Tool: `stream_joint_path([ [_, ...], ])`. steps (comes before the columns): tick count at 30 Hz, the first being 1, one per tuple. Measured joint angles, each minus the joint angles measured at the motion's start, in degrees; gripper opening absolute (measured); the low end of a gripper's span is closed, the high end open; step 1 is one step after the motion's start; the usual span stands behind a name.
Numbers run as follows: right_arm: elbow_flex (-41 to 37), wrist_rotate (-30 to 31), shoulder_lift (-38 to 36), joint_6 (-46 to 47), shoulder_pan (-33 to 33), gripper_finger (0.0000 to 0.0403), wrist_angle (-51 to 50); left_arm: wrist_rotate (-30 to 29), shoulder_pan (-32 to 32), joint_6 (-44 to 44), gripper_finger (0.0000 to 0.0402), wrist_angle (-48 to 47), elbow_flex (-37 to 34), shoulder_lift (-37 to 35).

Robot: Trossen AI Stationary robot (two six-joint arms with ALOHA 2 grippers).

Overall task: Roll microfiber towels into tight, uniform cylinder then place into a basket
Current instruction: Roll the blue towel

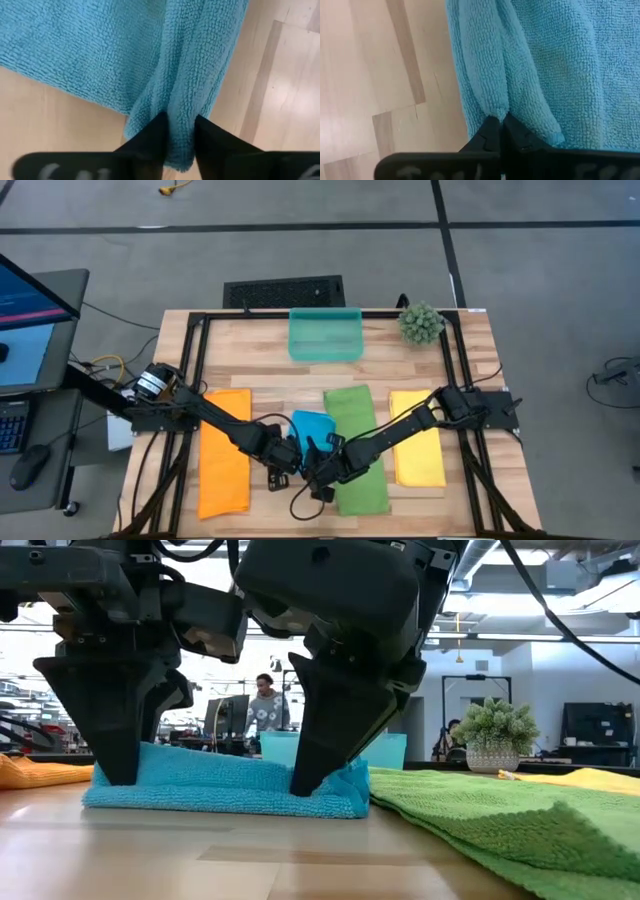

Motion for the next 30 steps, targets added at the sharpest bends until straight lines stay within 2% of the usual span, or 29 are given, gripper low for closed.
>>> stream_joint_path([
  [5,-0.04,-0.21,0.01,-0.02,-0.02,0.0016,0.02,0.44,-0.02,3.05,0.0143,0.0,0.0,0.02],
  [8,-0.04,-0.21,0.01,-0.04,-0.02,0.001,0.01,-2.61,-0.33,4.35,0.0157,-0.69,0.3,0.04],
  [15,-0.08,-0.36,0.01,-0.04,-0.02,0.0017,0.02,-11.7,-2.87,5.16,0.0155,-8.44,3.53,0.11],
  [21,-0.11,-0.36,0.01,-0.04,-0.02,0.0011,0.02,-16.58,-7.59,3.47,0.0151,-15.12,7.04,0.11],
  [30,-0.14,-0.41,0.01,-0.04,-0.02,0.0012,0.07,-27.39,-17.63,3.14,0.0151,-13.71,7.8,0.11],
])
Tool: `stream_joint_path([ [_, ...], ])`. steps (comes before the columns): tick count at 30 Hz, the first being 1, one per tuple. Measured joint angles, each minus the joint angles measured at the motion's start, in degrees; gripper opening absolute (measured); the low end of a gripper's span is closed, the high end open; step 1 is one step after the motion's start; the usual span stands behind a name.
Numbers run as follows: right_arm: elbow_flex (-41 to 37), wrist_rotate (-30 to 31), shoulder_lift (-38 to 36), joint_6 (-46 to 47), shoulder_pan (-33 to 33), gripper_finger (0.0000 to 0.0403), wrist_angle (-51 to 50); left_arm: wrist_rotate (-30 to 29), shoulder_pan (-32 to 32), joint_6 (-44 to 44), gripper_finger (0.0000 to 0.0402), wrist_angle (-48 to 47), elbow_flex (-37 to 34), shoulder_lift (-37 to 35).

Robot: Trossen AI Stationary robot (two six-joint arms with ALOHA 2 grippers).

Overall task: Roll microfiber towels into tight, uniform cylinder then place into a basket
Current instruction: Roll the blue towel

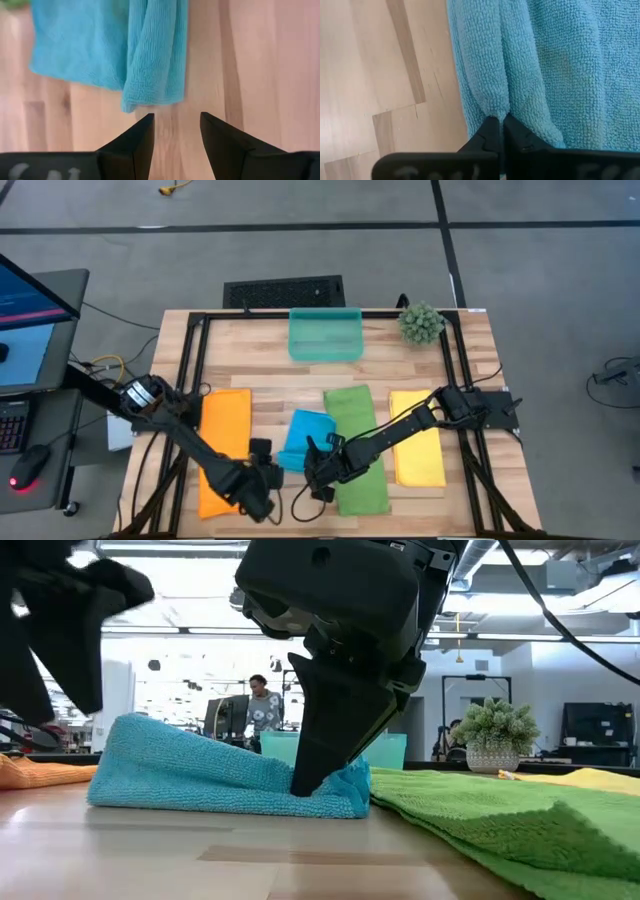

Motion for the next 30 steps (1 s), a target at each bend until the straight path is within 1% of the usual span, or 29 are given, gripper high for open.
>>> stream_joint_path([
  [3,-0.01,-0.02,0.0,-0.01,0.0,0.0012,0.04,-5.11,-2.07,2.62,0.0151,2.16,0.0,0.0],
  [6,-0.01,-0.02,0.0,-0.01,-0.01,0.0017,0.09,-6.39,-1.88,5.08,0.0151,4.0,0.0,0.0],
  [8,-0.03,-0.02,0.0,-0.02,0.0,0.0018,0.13,-5.99,-0.54,6.65,0.0151,5.57,-0.43,0.0],
  [12,-0.03,-0.03,0.0,-0.06,-0.01,0.0012,0.13,-4.62,2.44,8.77,0.0151,9.94,-3.47,0.0],
  [17,-0.03,-0.06,0.0,-0.33,-0.02,0.0018,0.13,-4.3,4.97,8.48,0.0151,10.48,-6.27,0.0],
  [20,-0.03,-0.04,0.0,-1.07,0.02,0.0018,0.18,-0.73,6.14,8.44,0.0151,12.44,-8.11,0.0],
  [23,-0.03,0.01,0.0,-1.53,0.16,0.0015,0.2,2.55,6.87,8.44,0.0151,17.08,-10.6,0.02],
  [26,-0.03,0.25,-0.09,-2.12,0.37,0.0018,0.29,2.04,6.83,8.49,0.0151,20.02,-12.15,0.02],
  [30,-0.03,0.46,-0.09,-2.58,0.59,0.003,0.41,1.55,6.68,7.57,0.0151,20.33,-12.39,0.02],
])
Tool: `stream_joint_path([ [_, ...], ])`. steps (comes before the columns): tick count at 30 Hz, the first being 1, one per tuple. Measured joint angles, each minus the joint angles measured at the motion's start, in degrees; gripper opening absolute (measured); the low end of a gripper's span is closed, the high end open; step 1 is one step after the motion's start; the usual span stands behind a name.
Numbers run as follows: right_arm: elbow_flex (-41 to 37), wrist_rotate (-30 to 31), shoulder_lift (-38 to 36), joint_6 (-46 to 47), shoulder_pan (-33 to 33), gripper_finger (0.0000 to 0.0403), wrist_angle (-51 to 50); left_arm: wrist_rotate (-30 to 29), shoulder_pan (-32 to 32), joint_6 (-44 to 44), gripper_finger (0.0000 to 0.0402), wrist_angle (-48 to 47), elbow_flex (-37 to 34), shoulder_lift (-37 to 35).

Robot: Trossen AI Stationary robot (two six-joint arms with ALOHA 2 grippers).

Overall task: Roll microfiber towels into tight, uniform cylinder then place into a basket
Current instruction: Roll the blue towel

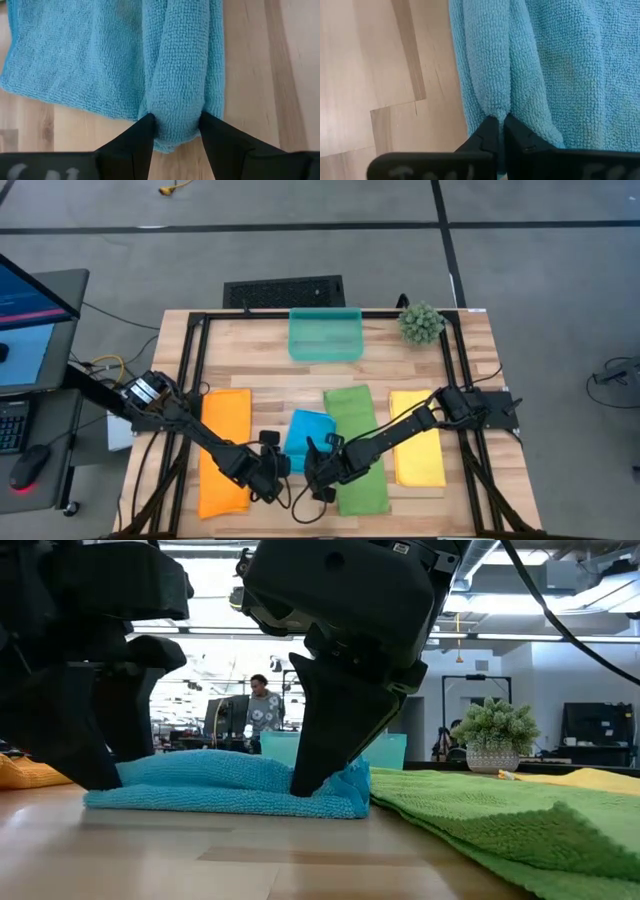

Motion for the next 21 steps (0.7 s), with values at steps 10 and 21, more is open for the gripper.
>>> stream_joint_path([
  [10,0.02,-0.07,-0.02,0.0,0.02,0.0021,0.14,-6.38,-3.67,-0.25,0.0151,-9.43,3.07,-1.3],
  [21,0.02,-0.2,-0.02,0.0,0.02,0.0022,0.29,-11.89,-8.11,0.49,0.0151,-6.52,6.2,-2.8],
])
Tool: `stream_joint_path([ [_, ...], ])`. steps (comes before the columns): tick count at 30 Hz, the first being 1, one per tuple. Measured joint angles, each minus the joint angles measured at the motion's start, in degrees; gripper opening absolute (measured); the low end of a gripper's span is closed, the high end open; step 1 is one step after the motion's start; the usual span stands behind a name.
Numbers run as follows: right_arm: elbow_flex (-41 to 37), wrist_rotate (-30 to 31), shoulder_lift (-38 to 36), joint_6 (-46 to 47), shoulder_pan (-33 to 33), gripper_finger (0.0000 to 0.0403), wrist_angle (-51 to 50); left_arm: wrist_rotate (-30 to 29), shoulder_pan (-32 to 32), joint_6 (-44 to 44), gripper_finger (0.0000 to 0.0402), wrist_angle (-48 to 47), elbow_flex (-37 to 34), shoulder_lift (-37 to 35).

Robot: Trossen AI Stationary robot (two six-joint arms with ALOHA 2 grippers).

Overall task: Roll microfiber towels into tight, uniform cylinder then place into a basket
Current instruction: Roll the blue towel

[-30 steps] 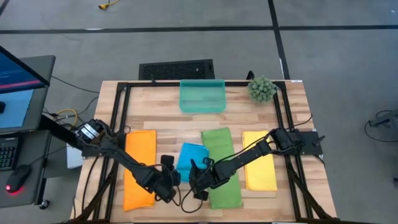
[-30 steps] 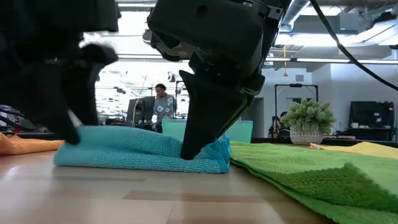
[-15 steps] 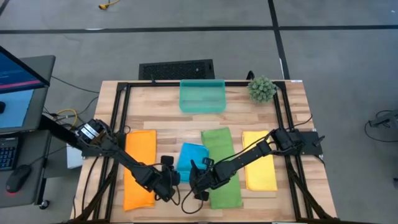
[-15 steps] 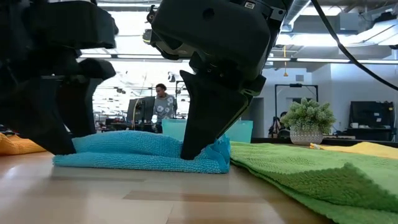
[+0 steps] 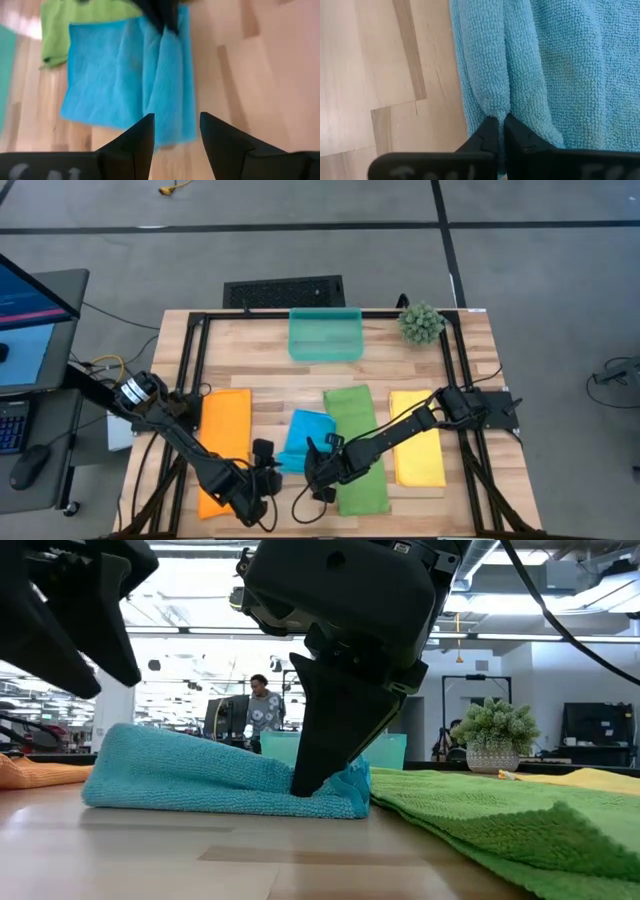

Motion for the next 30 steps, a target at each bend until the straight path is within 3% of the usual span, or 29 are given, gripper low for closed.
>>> stream_joint_path([
  [7,0.02,-0.02,0.0,0.0,0.0,0.0025,0.0,0.8,3.68,1.75,0.0151,3.31,-3.24,0.0],
  [13,0.02,-0.04,0.0,-0.04,0.0,0.0021,-0.02,7.99,7.22,2.62,0.0151,8.52,-6.57,0.0],
  [19,0.04,-0.04,0.0,-0.42,0.0,0.0025,-0.05,-1.52,4.5,4.17,0.0151,9.16,-5.51,-0.7],
  [26,0.04,-0.07,0.0,-0.42,0.0,0.0019,0.02,-2.79,1.58,3.82,0.0151,9.48,-3.75,-0.79],
  [30,0.04,-0.08,0.0,-0.2,0.0,0.0022,0.02,-0.11,1.58,2.43,0.0151,9.52,-4.36,-0.21],
])
